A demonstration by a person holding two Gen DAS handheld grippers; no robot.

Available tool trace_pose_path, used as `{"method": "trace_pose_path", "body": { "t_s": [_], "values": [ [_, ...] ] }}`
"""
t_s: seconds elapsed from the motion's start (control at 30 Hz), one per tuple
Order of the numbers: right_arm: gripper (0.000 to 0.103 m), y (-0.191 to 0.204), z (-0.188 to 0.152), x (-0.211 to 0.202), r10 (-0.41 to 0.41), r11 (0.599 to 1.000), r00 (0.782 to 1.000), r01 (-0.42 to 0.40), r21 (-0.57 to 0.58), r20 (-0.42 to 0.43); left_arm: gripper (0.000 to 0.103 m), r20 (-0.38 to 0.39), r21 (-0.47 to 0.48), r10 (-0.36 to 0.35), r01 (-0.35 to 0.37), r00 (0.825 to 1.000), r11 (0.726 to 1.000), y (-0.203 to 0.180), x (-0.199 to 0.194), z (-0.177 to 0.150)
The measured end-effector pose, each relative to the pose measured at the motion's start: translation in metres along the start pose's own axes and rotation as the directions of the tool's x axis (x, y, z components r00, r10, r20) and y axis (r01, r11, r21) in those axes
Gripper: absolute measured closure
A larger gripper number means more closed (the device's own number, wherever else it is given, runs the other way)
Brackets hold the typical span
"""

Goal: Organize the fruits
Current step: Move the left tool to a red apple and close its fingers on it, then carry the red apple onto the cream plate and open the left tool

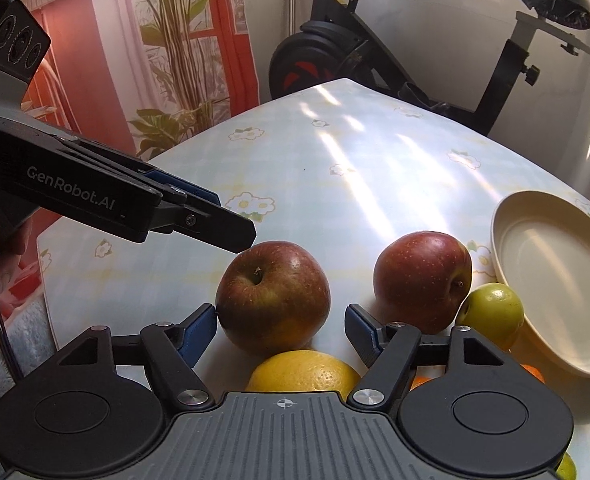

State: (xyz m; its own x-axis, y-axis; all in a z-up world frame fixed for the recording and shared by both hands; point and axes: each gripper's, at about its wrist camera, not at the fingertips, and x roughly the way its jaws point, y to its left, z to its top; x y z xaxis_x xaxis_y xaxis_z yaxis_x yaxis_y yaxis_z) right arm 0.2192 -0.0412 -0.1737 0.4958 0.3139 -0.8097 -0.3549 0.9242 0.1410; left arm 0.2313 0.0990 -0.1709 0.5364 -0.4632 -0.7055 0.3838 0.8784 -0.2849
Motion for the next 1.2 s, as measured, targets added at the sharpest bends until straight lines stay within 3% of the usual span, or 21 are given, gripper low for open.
{"method": "trace_pose_path", "body": {
  "t_s": [0.1, 0.33, 0.53, 0.7, 0.97, 1.2],
  "values": [
    [0.039, -0.001, 0.0, 0.001, 0.005, 1.0, 1.0, -0.005, 0.006, -0.003, 0.051, -0.015, 0.012, -0.046, 0.046, 0.999, 0.999, 0.0, 0.003, -0.004],
    [0.041, 0.0, 0.0, 0.005, 0.005, 1.0, 1.0, -0.005, 0.004, -0.012, 0.077, -0.038, -0.06, -0.159, 0.157, 0.987, 0.986, 0.005, 0.014, -0.004],
    [0.044, -0.002, -0.001, 0.006, 0.013, 1.0, 1.0, -0.013, 0.025, -0.004, 0.078, -0.044, -0.11, -0.168, 0.162, 0.985, 0.981, 0.007, 0.016, -0.003],
    [0.044, -0.009, -0.001, -0.01, 0.022, 0.998, 0.998, -0.026, 0.063, 0.061, 0.079, -0.034, -0.133, -0.169, 0.163, 0.985, 0.978, 0.005, 0.013, 0.004],
    [0.044, -0.041, 0.022, -0.045, -0.004, 0.999, 0.987, -0.003, 0.049, 0.158, 0.079, 0.054, -0.061, -0.157, 0.16, 0.986, 0.985, -0.025, -0.005, 0.041],
    [0.044, -0.089, 0.038, -0.063, -0.055, 0.998, 0.981, 0.047, 0.051, 0.186, 0.079, 0.075, 0.016, -0.169, 0.168, 0.983, 0.986, -0.066, 0.018, 0.087]
  ]
}}
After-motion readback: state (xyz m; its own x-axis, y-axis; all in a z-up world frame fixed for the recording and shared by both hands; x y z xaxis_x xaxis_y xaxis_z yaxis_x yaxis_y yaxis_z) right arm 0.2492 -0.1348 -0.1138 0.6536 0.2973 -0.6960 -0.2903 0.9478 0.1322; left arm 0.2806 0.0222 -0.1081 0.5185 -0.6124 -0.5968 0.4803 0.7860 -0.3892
